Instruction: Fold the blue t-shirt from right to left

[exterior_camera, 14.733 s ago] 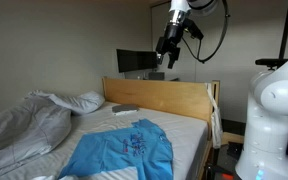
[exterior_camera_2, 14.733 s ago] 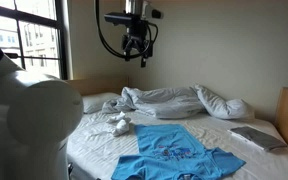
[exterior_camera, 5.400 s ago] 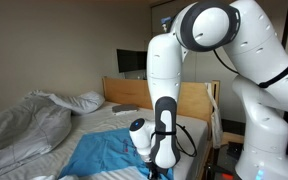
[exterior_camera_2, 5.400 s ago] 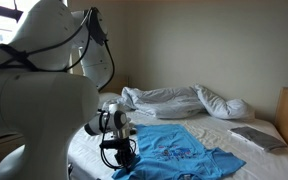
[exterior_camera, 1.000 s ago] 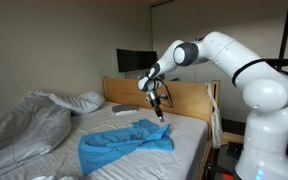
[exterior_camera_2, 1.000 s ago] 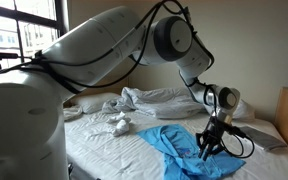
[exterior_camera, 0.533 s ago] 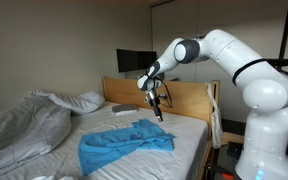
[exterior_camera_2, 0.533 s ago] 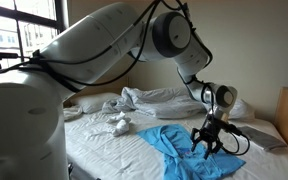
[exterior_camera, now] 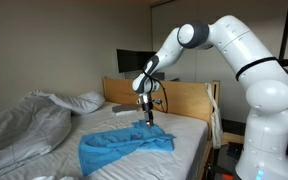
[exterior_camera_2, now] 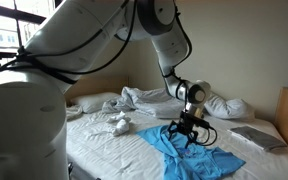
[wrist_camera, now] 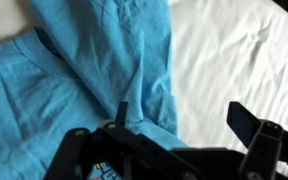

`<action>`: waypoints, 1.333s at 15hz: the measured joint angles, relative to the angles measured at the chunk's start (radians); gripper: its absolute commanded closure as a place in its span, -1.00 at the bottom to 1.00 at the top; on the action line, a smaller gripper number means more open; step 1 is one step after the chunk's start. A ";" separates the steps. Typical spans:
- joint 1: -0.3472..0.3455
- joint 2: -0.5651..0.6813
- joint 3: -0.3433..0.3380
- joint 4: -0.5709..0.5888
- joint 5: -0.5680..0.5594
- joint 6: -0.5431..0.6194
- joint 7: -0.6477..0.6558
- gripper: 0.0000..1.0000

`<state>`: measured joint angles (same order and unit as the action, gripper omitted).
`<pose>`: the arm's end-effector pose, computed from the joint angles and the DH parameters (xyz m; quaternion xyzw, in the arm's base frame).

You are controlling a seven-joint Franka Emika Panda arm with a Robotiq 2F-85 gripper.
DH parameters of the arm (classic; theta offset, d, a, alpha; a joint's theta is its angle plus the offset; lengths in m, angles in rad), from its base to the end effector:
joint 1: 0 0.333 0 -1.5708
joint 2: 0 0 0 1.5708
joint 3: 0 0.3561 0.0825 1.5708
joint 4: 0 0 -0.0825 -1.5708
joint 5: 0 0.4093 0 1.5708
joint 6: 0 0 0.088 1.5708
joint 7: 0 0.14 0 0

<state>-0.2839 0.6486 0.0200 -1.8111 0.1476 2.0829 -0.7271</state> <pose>0.6149 -0.1544 0.1394 -0.9641 -0.1777 0.1346 0.1440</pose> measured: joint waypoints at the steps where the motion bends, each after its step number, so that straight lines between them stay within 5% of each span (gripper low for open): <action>1: 0.024 -0.021 0.016 -0.053 0.011 0.069 0.029 -1.00; 5: 0.163 -0.057 0.077 -0.200 0.010 0.319 0.211 -1.00; 8: 0.346 -0.028 0.060 -0.222 -0.131 0.452 0.448 -1.00; 14: 0.701 0.140 -0.120 -0.070 -0.481 0.463 0.848 -1.00; 20: 0.869 0.339 -0.289 0.171 -0.721 0.461 1.027 -1.00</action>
<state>0.5851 0.9873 -0.2690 -1.6405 -0.5733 2.5438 0.3003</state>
